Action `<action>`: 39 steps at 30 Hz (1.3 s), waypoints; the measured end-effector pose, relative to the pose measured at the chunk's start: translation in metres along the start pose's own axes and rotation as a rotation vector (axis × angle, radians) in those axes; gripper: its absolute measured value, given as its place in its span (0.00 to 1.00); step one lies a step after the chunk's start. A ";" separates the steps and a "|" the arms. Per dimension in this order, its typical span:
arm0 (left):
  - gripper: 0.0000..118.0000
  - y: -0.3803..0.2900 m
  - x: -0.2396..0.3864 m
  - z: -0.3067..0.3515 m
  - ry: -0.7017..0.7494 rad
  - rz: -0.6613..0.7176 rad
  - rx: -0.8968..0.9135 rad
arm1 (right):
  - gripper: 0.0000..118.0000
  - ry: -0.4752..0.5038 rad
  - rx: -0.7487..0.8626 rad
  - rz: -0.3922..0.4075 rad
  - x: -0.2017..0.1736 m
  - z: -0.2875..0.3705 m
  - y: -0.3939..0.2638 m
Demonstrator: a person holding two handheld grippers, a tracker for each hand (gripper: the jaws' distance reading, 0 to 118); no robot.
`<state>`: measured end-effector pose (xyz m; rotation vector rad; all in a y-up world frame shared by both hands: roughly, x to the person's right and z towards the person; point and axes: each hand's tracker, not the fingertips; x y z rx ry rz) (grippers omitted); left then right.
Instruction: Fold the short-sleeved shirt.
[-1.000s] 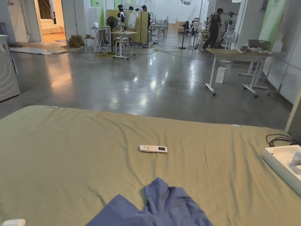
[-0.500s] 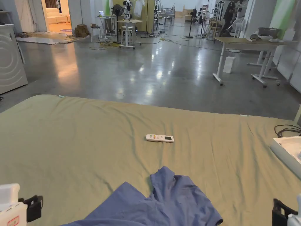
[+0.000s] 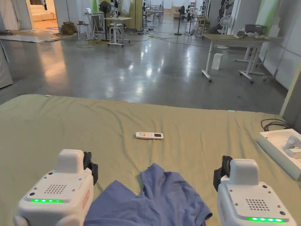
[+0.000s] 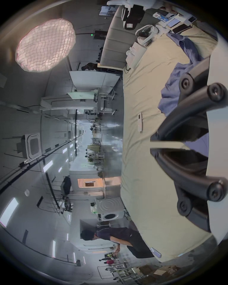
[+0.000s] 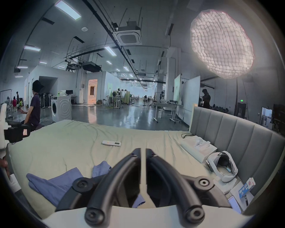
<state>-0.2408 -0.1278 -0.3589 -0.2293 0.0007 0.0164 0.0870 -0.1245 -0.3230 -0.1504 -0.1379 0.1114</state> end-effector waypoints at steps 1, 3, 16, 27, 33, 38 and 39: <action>0.02 -0.001 0.003 0.000 -0.001 -0.001 0.007 | 0.00 -0.006 0.008 -0.001 -0.002 0.001 0.000; 0.02 -0.001 0.007 0.002 -0.030 0.010 0.015 | 0.00 -0.010 0.023 -0.013 -0.002 0.003 0.000; 0.02 -0.024 -0.068 -0.007 -0.014 -0.020 -0.245 | 0.00 0.036 -0.041 -0.034 -0.005 -0.007 -0.010; 0.42 -0.105 -0.205 -0.034 0.164 0.220 -0.611 | 0.00 0.091 -0.172 -0.014 -0.027 -0.031 -0.040; 0.43 -0.134 -0.237 -0.043 0.196 0.281 -0.703 | 0.00 0.116 -0.217 0.015 -0.039 -0.036 -0.050; 0.43 -0.159 -0.251 -0.052 0.228 0.305 -0.779 | 0.00 0.119 -0.243 0.031 -0.042 -0.040 -0.055; 0.43 -0.162 -0.251 -0.054 0.227 0.314 -0.787 | 0.00 0.120 -0.248 0.032 -0.042 -0.041 -0.056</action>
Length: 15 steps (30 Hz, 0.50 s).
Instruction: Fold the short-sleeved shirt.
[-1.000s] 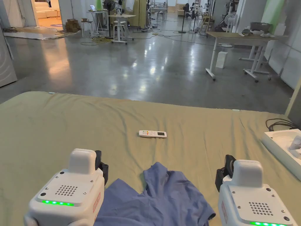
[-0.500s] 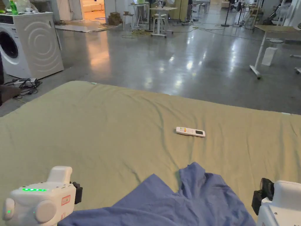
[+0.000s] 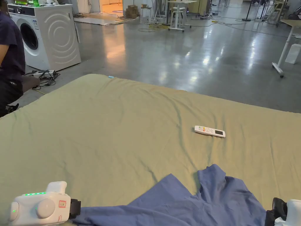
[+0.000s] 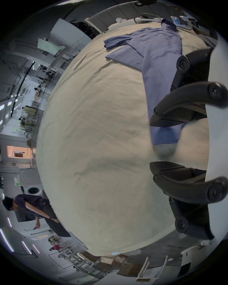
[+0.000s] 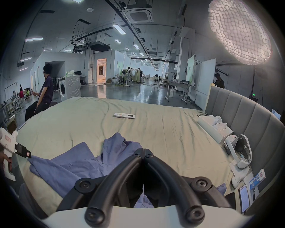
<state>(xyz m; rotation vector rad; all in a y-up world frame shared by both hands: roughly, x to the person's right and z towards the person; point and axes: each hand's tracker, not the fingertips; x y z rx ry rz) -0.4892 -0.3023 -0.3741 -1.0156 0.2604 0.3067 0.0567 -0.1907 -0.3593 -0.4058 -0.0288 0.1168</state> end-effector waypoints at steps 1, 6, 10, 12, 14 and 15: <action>0.43 -0.001 0.001 -0.005 -0.004 0.004 -0.013 | 0.00 0.001 -0.004 0.001 0.000 0.001 0.000; 0.43 -0.006 0.017 -0.017 0.058 -0.079 -0.041 | 0.00 0.001 -0.026 0.009 -0.002 -0.003 -0.005; 0.41 -0.006 0.028 -0.017 0.111 -0.106 -0.028 | 0.00 0.003 -0.045 0.006 -0.004 -0.006 -0.008; 0.30 -0.011 0.037 -0.017 0.114 -0.160 -0.012 | 0.00 0.005 -0.052 0.004 -0.006 -0.008 -0.010; 0.26 -0.015 0.046 -0.018 0.131 -0.185 -0.005 | 0.00 0.008 -0.060 0.005 -0.006 -0.012 -0.013; 0.22 -0.017 0.049 -0.019 0.142 -0.207 -0.002 | 0.00 0.010 -0.064 0.008 -0.006 -0.013 -0.014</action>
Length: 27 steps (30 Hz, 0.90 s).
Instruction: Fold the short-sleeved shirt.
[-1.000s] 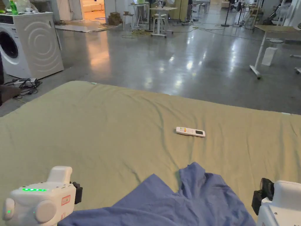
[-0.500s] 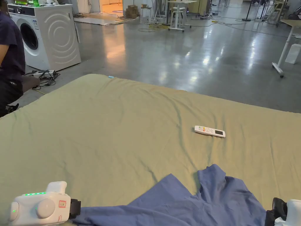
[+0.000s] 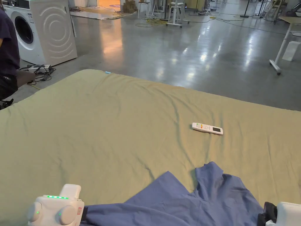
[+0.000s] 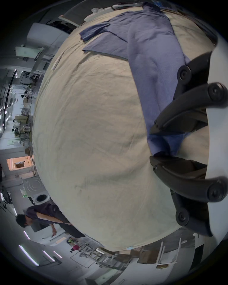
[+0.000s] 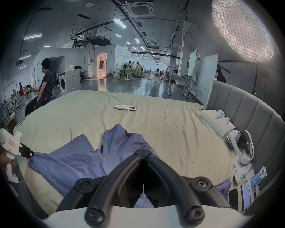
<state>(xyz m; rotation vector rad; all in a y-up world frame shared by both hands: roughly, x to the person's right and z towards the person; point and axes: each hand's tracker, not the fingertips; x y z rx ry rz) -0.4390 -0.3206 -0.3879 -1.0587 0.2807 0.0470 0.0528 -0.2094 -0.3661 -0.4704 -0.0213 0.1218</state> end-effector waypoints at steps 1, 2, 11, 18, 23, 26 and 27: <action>0.11 0.000 0.002 0.000 0.000 -0.012 0.001 | 0.00 0.001 -0.004 0.002 0.000 -0.002 0.000; 0.05 -0.001 0.001 0.000 -0.016 -0.016 0.002 | 0.00 0.004 -0.008 0.003 0.001 -0.004 -0.001; 0.05 0.001 -0.019 0.032 -0.116 0.052 0.091 | 0.00 0.058 -0.129 0.044 0.029 -0.062 0.024; 0.05 0.006 -0.022 0.069 -0.144 0.064 0.184 | 0.32 0.199 -0.472 0.183 0.038 -0.186 0.045; 0.05 0.008 -0.013 0.077 -0.141 0.077 0.179 | 0.52 0.222 -0.604 0.286 0.021 -0.248 0.039; 0.05 0.005 -0.011 0.077 -0.129 0.074 0.168 | 0.52 0.234 -0.640 0.238 0.017 -0.275 0.032; 0.05 0.007 -0.010 0.077 -0.129 0.075 0.164 | 0.52 0.228 -0.659 0.230 0.014 -0.281 0.031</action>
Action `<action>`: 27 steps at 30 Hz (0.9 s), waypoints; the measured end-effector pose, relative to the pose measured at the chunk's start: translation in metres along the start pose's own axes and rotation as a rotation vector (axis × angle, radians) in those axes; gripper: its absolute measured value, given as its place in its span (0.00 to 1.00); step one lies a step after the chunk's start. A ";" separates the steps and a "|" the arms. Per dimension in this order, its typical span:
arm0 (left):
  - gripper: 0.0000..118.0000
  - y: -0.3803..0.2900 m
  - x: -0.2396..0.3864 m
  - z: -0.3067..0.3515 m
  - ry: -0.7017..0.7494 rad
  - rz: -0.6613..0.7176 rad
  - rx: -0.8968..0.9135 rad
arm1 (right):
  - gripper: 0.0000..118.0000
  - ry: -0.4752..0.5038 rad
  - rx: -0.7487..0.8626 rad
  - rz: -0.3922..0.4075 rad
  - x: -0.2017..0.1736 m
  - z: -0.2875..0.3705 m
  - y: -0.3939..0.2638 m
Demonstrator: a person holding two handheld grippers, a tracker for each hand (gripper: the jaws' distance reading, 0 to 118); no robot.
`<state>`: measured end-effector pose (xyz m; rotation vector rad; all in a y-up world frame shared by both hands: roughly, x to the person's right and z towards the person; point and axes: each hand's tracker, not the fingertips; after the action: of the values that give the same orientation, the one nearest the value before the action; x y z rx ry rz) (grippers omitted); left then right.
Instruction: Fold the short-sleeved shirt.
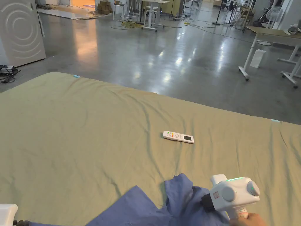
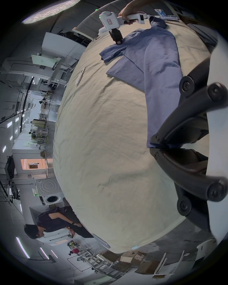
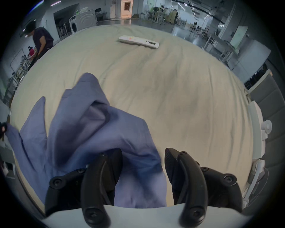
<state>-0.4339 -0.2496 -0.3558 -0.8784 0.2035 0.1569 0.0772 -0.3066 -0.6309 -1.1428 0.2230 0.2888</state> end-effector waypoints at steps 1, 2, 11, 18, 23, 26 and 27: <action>0.05 0.000 0.000 0.000 0.000 0.002 -0.003 | 0.52 0.000 -0.011 0.002 -0.002 -0.004 0.002; 0.05 -0.001 0.001 0.000 0.004 0.005 -0.005 | 0.52 -0.002 -0.009 0.005 -0.003 -0.006 0.001; 0.05 -0.003 -0.001 -0.011 0.016 0.003 -0.018 | 0.01 -0.047 0.048 0.032 -0.022 0.002 -0.012; 0.05 0.003 -0.003 -0.001 0.013 0.016 0.031 | 0.01 -0.008 0.269 -0.088 0.000 0.069 -0.035; 0.05 0.020 0.003 0.015 -0.009 0.007 0.106 | 0.01 -0.032 0.445 -0.130 0.018 0.138 -0.049; 0.05 0.036 0.011 0.029 -0.020 -0.019 0.163 | 0.01 -0.072 0.531 -0.140 0.030 0.178 -0.058; 0.05 0.045 0.014 0.035 -0.035 -0.029 0.188 | 0.01 -0.096 0.553 -0.150 0.036 0.192 -0.059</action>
<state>-0.4262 -0.1939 -0.3711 -0.6910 0.1697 0.1241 0.1360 -0.1497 -0.5153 -0.5927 0.1194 0.1341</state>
